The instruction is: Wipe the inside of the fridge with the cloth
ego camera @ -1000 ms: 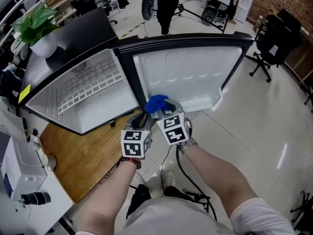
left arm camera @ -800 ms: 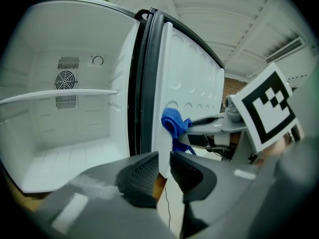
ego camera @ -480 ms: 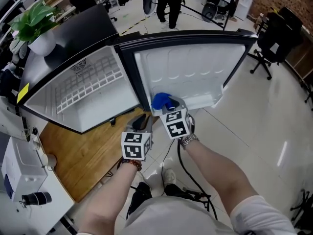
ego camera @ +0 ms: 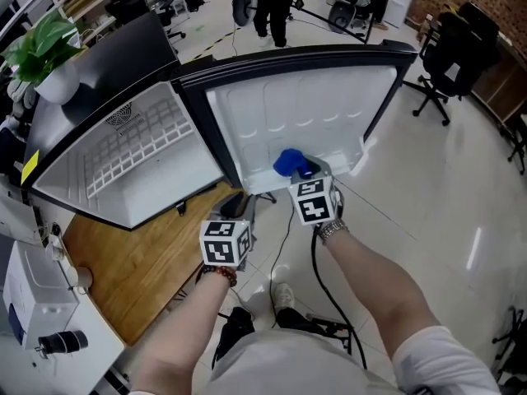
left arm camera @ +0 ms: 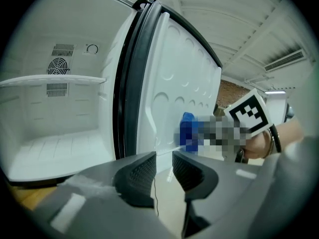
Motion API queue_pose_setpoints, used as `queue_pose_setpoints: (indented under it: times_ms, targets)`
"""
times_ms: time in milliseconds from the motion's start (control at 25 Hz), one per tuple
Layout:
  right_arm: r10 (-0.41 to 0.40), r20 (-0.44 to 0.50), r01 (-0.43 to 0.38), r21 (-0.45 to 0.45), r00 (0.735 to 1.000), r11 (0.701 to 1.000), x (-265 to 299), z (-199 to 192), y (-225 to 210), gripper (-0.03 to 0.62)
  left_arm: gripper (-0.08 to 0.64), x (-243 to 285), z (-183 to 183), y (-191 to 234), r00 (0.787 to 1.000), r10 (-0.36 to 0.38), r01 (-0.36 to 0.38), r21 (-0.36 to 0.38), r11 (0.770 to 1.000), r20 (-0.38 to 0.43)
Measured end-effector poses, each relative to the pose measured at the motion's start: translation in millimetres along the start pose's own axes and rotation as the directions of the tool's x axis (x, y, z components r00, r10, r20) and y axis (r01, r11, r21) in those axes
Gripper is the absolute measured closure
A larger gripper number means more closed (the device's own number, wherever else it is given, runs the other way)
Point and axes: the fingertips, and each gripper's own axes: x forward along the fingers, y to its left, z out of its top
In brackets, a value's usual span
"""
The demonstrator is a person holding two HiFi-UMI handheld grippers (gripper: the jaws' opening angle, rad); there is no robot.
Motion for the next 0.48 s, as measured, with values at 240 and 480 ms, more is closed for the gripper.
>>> queue_pose_setpoints:
  times_ms: [240, 480]
  targets:
    - [-0.072, -0.015, 0.072, 0.015, 0.997, 0.997, -8, -9, -44, 0.522, 0.439, 7, -4, -4, 1.0, -0.014, 0.013, -0.047, 0.999, -0.017]
    - [-0.138, -0.031, 0.139, 0.041, 0.99, 0.989, -16, -19, -81, 0.522, 0.43, 13, -6, -7, 0.999, -0.025, 0.023, -0.094, 0.995, -0.027]
